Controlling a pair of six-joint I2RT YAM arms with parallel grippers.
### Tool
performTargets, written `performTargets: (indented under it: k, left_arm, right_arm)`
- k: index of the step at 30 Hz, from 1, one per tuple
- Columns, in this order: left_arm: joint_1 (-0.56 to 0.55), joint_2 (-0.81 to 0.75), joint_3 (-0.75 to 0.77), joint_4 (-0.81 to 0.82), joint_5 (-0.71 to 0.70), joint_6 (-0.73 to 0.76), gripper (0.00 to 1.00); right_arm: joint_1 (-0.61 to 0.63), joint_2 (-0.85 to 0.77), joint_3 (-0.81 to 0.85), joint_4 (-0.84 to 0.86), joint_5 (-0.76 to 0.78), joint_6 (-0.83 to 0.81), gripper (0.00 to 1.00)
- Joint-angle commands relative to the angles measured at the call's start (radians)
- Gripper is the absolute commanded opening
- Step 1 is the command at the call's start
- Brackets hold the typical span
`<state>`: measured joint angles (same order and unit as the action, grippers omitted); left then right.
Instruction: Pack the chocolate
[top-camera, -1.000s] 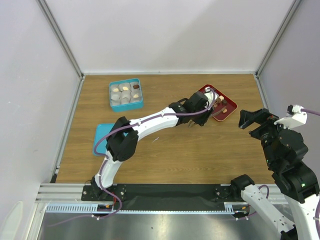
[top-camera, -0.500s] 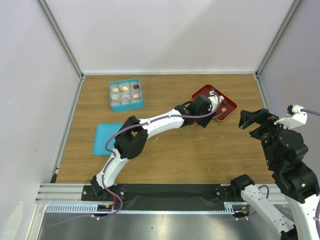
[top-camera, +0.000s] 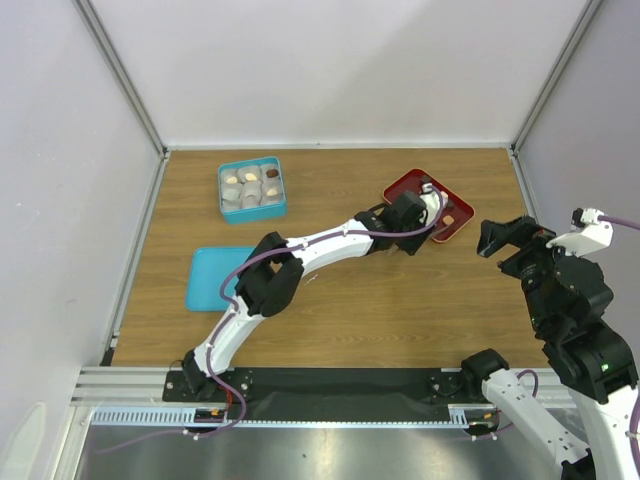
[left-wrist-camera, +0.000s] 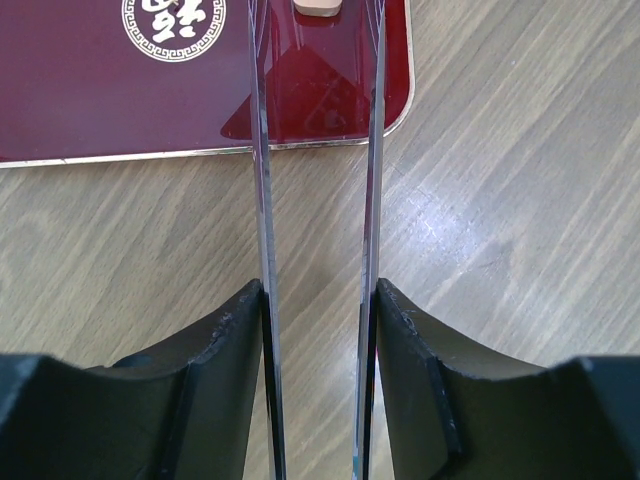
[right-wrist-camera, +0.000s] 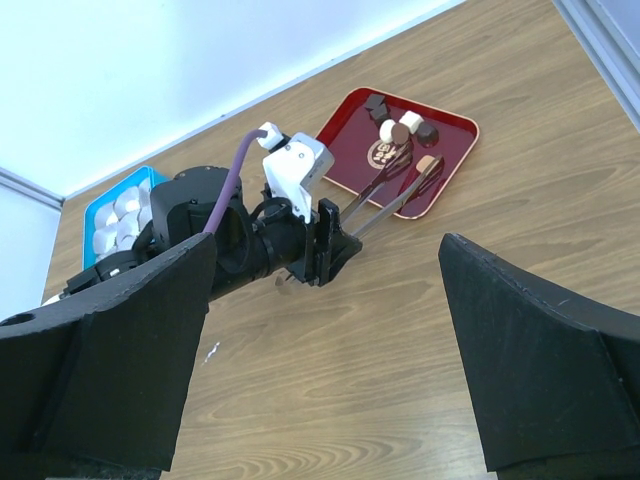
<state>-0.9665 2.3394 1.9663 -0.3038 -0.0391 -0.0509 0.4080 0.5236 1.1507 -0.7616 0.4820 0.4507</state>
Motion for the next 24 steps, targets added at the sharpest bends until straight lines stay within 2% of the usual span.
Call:
performTargets:
  k: [1, 17, 24]
  left_arm:
    - [-0.008, 0.014, 0.054, 0.042, 0.013, 0.017, 0.51]
    - [-0.006, 0.041, 0.066, 0.055, 0.004, 0.014, 0.47]
    - [-0.003, -0.008, 0.023, 0.074, -0.015, -0.001, 0.44]
  right_arm:
    - [-0.001, 0.01, 0.02, 0.016, 0.023, -0.017, 0.99]
    - [-0.001, -0.001, 0.006, 0.015, 0.044, -0.024, 1.0]
    - [-0.001, 0.007, 0.011, 0.03, 0.032, -0.017, 1.0]
